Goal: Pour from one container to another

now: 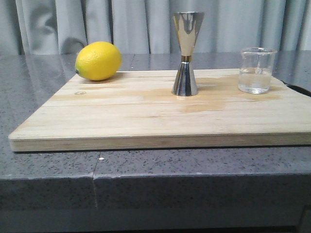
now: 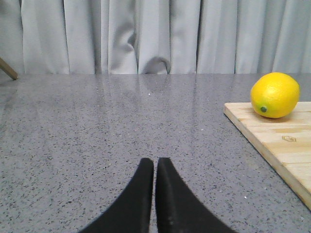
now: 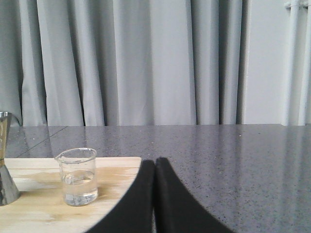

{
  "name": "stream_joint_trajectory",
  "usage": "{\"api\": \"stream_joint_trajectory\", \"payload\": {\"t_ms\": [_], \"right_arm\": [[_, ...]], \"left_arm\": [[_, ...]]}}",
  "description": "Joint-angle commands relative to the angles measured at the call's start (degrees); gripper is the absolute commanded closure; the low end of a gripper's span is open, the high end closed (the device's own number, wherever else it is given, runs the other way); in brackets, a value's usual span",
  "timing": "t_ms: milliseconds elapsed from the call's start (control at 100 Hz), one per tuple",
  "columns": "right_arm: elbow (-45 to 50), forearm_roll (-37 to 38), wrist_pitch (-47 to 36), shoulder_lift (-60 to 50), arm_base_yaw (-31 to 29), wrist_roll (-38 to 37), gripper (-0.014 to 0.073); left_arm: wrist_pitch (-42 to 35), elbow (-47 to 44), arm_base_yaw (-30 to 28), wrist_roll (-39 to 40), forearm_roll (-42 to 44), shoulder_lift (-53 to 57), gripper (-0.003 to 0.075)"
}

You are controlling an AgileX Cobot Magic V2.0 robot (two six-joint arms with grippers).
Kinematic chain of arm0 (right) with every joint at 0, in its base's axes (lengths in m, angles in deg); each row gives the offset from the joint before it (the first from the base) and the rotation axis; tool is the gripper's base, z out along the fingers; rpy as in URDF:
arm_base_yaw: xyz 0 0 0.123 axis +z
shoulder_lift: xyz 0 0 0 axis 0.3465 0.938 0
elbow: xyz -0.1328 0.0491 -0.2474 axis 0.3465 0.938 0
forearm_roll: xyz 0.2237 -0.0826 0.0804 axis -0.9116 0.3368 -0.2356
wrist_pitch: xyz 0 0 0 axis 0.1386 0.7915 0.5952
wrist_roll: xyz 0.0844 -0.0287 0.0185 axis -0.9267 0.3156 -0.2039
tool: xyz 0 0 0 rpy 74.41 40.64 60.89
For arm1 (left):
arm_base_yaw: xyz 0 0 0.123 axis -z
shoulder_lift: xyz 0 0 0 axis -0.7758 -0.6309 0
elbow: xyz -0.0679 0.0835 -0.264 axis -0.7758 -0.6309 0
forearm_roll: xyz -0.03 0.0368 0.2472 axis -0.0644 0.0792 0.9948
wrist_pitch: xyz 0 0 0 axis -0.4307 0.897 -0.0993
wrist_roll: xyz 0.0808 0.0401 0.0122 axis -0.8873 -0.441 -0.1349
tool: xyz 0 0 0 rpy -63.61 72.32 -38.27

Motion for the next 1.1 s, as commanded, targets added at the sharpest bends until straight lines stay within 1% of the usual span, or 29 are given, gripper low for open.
{"api": "stream_joint_trajectory", "payload": {"t_ms": [0,1010,1090], "right_arm": [[1.5,0.6,-4.0,-0.2,-0.3,-0.1,0.0669],[1.5,0.6,-4.1,-0.2,-0.3,-0.1,0.0669],[1.5,0.6,-5.6,-0.2,-0.3,-0.1,0.0669]], "left_arm": [[-4.6,-2.1,0.0,0.5,-0.1,1.5,0.0739],[-4.6,-2.1,0.0,0.5,0.3,1.5,0.0739],[-4.6,-2.1,0.0,0.5,0.3,1.5,0.0739]]}}
